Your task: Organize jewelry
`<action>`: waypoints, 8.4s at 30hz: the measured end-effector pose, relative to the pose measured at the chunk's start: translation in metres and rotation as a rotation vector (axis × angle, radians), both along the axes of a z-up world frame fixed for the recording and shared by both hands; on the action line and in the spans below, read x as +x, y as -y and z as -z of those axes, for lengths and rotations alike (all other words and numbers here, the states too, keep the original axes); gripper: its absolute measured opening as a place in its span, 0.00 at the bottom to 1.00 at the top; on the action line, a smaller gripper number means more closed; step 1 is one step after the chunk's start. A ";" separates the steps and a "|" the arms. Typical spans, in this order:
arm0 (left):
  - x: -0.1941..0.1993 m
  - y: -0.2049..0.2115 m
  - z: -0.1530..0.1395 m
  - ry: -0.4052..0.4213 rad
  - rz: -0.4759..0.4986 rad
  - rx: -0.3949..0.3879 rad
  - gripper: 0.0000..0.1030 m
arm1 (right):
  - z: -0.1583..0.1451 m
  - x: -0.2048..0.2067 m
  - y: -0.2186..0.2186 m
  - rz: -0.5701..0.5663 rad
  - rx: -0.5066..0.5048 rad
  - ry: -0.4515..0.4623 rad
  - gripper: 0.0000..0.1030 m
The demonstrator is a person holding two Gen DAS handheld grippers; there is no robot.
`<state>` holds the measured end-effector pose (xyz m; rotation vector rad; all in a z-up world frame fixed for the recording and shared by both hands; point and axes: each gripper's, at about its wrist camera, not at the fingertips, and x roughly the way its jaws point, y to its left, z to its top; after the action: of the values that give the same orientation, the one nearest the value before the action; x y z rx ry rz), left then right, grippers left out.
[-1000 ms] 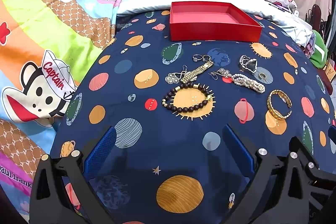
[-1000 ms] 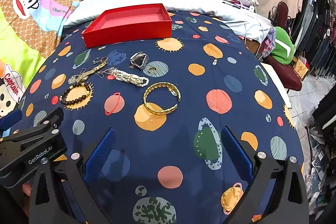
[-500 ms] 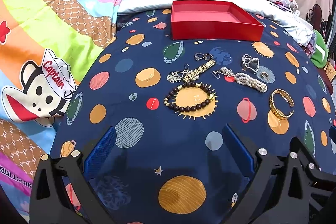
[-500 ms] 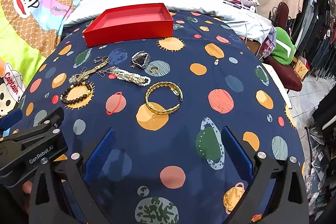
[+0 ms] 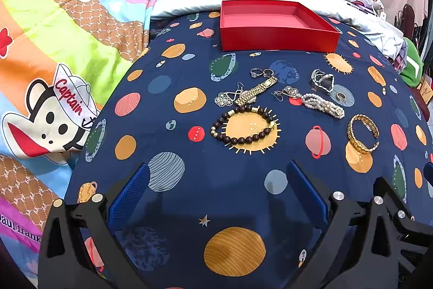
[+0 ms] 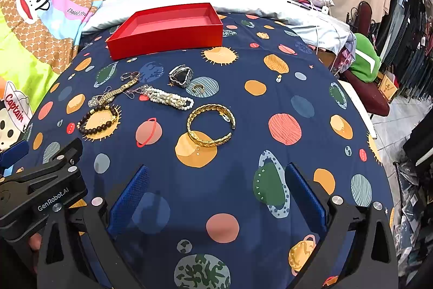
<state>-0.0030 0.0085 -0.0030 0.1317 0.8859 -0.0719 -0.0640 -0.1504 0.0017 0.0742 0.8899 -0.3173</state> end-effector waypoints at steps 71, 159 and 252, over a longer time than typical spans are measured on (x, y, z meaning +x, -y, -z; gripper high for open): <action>0.053 -0.015 0.036 -0.084 -0.006 -0.056 0.96 | 0.044 0.074 0.034 -0.067 0.079 -0.064 0.78; 0.214 0.051 -0.114 0.210 0.259 -0.221 0.07 | -0.069 0.243 0.076 -0.223 0.218 0.138 0.55; 0.118 0.016 0.028 -0.045 0.293 -0.193 0.47 | 0.040 0.104 0.038 -0.230 0.292 -0.094 0.14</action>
<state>0.1152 -0.0072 -0.0307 0.0787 0.8943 -0.4337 0.0400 -0.1887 -0.0383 0.2263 1.0231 0.0250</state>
